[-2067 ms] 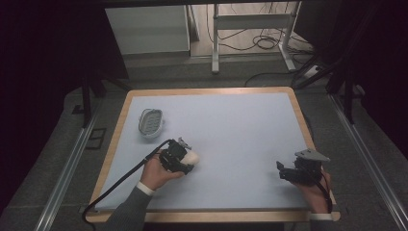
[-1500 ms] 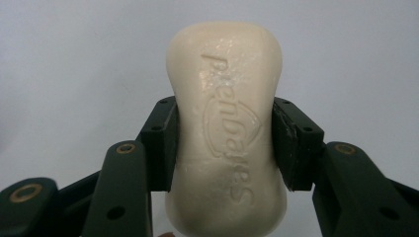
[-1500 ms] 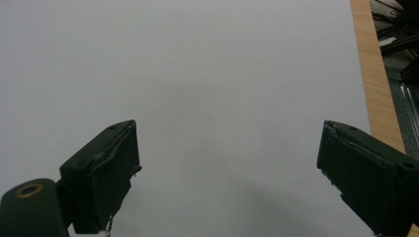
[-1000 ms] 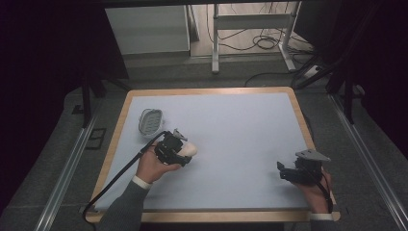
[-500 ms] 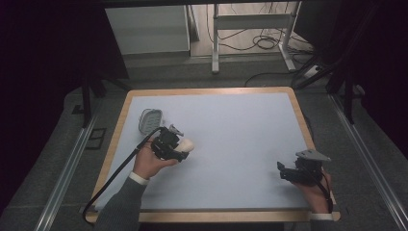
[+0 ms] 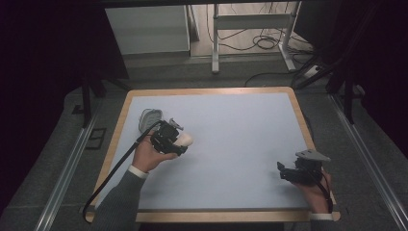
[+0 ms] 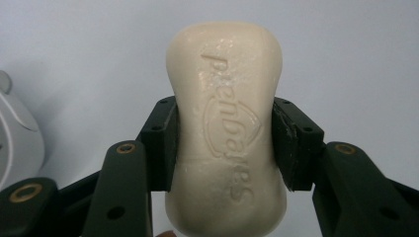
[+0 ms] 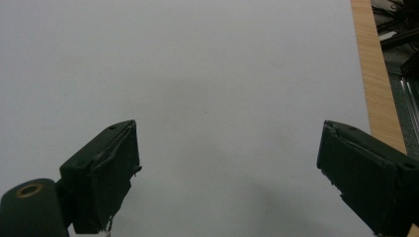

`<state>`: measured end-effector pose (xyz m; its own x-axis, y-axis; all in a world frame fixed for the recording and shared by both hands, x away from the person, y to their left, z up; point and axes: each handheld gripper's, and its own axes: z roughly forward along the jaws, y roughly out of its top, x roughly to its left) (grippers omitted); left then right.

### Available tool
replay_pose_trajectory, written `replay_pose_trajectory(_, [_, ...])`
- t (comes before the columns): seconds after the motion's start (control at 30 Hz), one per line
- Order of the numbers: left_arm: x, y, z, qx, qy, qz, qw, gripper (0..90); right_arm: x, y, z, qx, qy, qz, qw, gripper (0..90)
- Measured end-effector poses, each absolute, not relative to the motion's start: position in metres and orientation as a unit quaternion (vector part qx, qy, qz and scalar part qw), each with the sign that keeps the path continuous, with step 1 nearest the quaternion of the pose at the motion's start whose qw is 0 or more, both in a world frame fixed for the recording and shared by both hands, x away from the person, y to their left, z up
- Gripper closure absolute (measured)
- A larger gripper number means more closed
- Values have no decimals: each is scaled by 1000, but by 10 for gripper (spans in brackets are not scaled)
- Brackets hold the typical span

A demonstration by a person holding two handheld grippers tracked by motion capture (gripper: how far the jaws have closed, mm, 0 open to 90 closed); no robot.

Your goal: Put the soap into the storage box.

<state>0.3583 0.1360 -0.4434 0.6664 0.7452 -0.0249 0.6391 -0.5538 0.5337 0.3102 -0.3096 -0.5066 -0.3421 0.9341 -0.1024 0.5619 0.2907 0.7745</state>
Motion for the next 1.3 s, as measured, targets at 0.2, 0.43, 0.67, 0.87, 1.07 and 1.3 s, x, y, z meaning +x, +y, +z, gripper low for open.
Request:
replay_pose_trajectory(0.2, [362,139,-438,873,399,110,260,496,310,-310,-507,499,751,326,284,89])
replay_pose_trajectory(0.43, [366,143,-434,872,400,109,260,496,310,-310,-507,499,751,326,284,89])
replay_pose_trajectory(0.67, [371,148,-432,869,406,110,260,496,311,-310,-508,500,752,324,284,89])
replay_pose_trajectory(0.87, [375,153,-431,867,410,110,259,496,311,-310,-508,499,753,323,283,89])
replay_pose_trajectory(1.07, [379,156,-430,866,413,112,257,496,311,-311,-509,500,752,323,282,89])
replay_pose_trajectory(1.3, [386,159,-428,865,416,112,255,496,311,-311,-509,501,752,322,282,89])
